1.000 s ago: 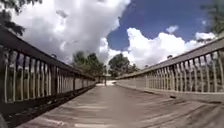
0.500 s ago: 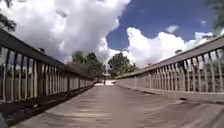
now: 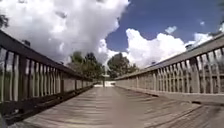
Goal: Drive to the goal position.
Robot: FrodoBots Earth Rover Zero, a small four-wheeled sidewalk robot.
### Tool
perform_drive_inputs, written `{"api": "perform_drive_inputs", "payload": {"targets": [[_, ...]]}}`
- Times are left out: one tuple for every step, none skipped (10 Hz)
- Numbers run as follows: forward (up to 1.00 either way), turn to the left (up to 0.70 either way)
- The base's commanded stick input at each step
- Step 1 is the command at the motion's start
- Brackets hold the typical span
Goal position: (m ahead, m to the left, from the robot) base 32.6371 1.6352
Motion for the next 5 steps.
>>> {"api": "perform_drive_inputs", "payload": {"targets": [[0.85, 0.0], [0.85, 0.0], [0.85, 0.0], [0.85, 0.0], [0.85, 0.0]]}}
